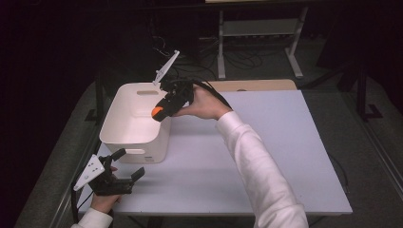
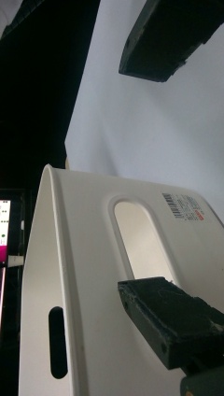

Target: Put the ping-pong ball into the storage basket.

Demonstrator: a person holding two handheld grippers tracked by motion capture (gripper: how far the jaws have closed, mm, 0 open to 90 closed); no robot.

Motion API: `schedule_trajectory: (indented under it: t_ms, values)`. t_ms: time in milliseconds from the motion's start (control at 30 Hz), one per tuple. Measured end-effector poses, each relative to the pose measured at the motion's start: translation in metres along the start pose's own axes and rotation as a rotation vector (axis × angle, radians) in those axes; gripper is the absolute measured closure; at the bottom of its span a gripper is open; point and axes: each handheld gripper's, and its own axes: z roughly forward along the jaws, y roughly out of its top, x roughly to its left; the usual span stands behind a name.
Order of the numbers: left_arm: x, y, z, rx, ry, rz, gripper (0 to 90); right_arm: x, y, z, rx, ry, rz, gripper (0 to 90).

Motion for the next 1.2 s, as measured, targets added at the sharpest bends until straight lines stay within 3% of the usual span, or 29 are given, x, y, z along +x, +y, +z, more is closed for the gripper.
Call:
schedule_trajectory:
  t_ms: [700,1200]
  values:
    - [0.0,0.0,0.0,0.007,0.002,-0.001,0.0,-0.003,0.013,0.035,0.009,0.027,-0.033,49.8]
    - [0.0,0.0,0.0,0.007,0.001,-0.004,0.0,-0.009,0.016,0.052,0.008,0.04,-0.029,49.8]
